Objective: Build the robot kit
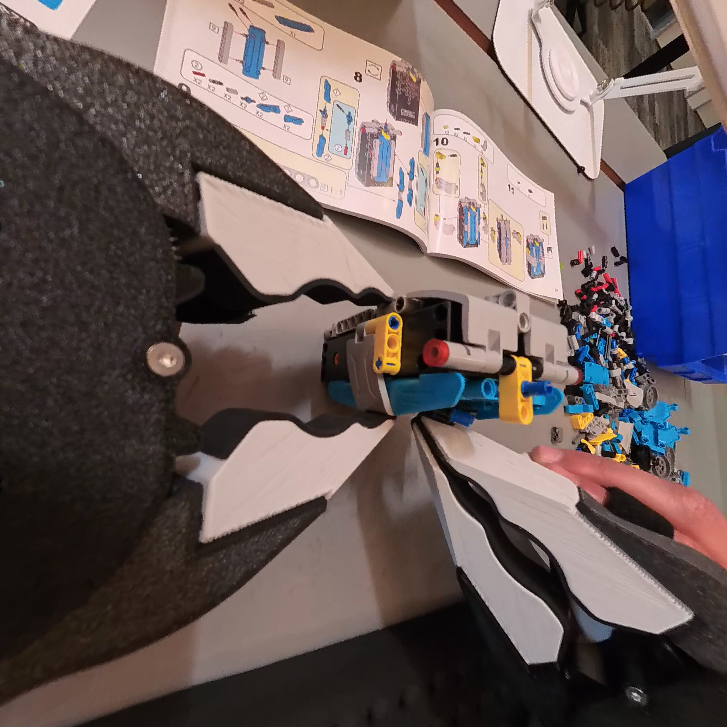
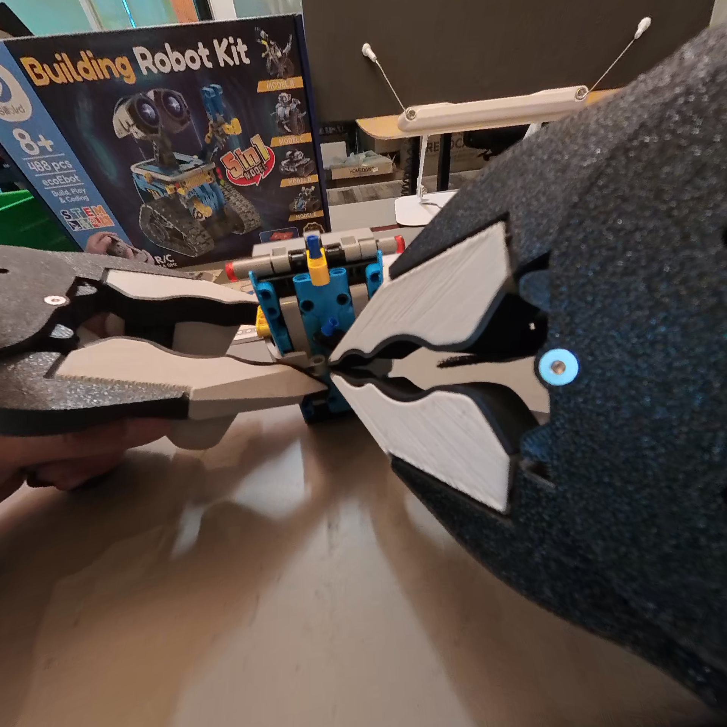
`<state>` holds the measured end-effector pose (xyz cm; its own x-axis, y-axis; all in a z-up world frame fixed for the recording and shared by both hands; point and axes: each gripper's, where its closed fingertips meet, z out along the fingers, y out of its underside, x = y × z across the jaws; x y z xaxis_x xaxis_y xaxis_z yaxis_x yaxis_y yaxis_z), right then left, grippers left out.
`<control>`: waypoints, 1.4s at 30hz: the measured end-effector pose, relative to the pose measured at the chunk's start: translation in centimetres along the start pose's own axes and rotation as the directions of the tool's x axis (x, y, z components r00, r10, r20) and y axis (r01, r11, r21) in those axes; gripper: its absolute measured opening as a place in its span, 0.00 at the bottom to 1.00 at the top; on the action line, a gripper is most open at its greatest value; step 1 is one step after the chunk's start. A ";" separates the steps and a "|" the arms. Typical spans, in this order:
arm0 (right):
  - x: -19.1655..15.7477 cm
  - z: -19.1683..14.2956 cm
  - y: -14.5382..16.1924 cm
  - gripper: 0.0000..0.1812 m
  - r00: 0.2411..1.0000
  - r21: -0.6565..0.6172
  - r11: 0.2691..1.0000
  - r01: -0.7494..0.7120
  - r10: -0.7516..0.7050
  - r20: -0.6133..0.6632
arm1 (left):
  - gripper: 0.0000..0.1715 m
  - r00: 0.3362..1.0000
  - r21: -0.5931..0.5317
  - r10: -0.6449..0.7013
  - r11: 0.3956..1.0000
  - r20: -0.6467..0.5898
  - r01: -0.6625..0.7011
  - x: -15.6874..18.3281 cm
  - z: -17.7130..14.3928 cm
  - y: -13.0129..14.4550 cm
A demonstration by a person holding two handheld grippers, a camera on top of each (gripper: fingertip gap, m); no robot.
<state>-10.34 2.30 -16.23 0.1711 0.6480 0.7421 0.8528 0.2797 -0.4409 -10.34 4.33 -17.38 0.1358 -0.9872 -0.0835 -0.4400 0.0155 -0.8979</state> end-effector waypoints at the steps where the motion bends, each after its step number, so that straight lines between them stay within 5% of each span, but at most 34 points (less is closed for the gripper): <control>1: 0.0 0.0 0.0 0.00 1.000 0.001 1.000 0.004 -0.004 -0.005 | 0.32 1.000 0.000 0.000 1.000 0.000 0.000 0.0 0.0 0.0; 26: 0.1 -1.0 0.7 0.14 0.995 0.037 0.997 -0.071 0.074 -0.068 | 0.32 1.000 -0.003 0.006 1.000 0.016 -0.006 -0.2 0.0 0.0; 32: -1.7 -1.1 0.1 0.10 0.977 0.079 0.976 -0.201 0.194 0.090 | 0.32 1.000 -0.004 0.009 1.000 0.020 -0.009 -0.2 0.0 0.0; 40: -0.9 -0.2 -0.6 0.10 0.940 0.095 0.937 -0.336 0.328 0.091 | 0.32 1.000 -0.005 0.010 1.000 0.022 -0.010 -0.2 0.1 0.0; 42: -1.0 0.2 -0.6 0.00 0.944 0.078 0.941 -0.329 0.324 0.070 | 0.32 1.000 -0.005 0.010 1.000 0.022 -0.010 -0.2 0.1 0.0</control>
<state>-11.12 1.66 -16.78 0.4033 0.7514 0.5222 0.7078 0.1054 -0.6985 -10.32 4.53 -17.42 0.1512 -0.9832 -0.1020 -0.4453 0.0244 -0.8950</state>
